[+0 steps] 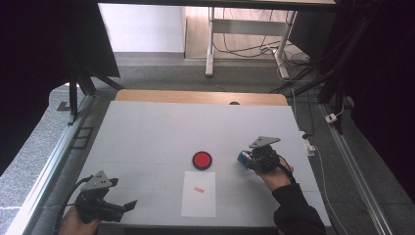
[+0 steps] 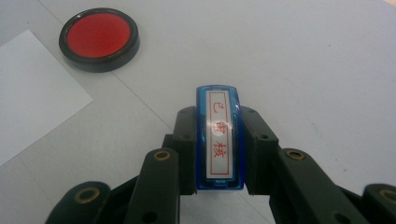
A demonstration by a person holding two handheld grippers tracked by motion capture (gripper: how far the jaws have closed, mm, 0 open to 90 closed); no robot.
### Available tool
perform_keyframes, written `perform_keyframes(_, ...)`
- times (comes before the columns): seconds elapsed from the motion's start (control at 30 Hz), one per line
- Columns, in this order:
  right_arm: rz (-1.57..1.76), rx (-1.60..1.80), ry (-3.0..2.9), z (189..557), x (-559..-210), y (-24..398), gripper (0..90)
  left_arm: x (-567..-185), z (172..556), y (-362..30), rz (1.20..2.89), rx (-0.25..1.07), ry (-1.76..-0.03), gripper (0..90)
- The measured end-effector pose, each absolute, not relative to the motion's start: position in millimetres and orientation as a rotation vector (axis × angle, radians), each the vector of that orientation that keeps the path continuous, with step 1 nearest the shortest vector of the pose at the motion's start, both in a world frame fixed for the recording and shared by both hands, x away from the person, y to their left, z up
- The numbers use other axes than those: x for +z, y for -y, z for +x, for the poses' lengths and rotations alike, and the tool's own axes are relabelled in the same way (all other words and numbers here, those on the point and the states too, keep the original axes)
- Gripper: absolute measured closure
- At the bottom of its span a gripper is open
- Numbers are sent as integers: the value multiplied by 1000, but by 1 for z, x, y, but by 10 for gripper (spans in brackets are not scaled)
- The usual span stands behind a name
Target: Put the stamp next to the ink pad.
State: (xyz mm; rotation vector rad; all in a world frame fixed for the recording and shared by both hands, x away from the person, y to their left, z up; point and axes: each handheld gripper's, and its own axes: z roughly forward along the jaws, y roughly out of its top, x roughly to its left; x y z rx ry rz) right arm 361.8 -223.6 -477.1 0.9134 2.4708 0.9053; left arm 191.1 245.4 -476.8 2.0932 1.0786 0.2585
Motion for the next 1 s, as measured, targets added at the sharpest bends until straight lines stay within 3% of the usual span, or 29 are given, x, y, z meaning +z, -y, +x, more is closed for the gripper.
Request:
perform_keyframes(0.53,954,863,-2519,368,-487,221,702,-477,191,-246,2092,255,-1083,8)
perform_keyframes(1.0,984,902,-2496,365,-482,222,587,-477,191,-246,2092,254,-1084,9)
